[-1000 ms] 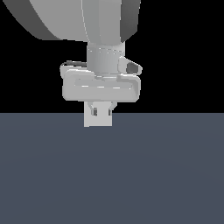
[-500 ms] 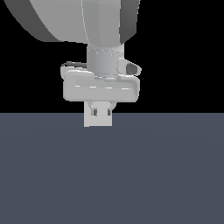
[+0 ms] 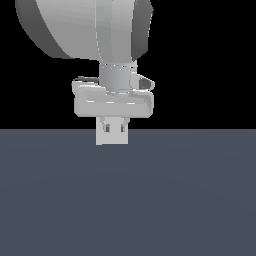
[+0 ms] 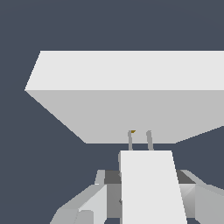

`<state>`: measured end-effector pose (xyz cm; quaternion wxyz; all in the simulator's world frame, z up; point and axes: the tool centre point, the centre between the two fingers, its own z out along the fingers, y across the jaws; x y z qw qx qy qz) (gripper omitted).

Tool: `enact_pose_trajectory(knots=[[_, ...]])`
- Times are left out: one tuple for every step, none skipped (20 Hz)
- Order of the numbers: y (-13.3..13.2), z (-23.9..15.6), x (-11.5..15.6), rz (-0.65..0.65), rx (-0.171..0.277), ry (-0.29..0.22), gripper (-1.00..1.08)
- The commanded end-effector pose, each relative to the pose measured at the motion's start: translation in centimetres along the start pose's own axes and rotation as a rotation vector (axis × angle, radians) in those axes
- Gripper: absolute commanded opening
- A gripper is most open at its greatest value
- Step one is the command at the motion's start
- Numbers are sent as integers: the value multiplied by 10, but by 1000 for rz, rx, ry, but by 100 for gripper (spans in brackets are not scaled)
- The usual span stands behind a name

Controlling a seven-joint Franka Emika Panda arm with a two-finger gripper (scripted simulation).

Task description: Plug the charger into the wall socket.

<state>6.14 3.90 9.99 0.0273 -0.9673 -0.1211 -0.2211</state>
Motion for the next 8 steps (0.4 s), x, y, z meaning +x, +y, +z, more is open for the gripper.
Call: enact_pose_trajectory(knots=[[0, 3, 7, 0, 0, 0, -100], [0, 4, 9, 0, 0, 0, -100], [0, 5, 11, 0, 0, 0, -100], [0, 6, 12, 0, 0, 0, -100], [0, 6, 13, 0, 0, 0, -100], [0, 6, 13, 0, 0, 0, -100], [0, 7, 14, 0, 0, 0, -100], [0, 7, 14, 1, 0, 0, -100]])
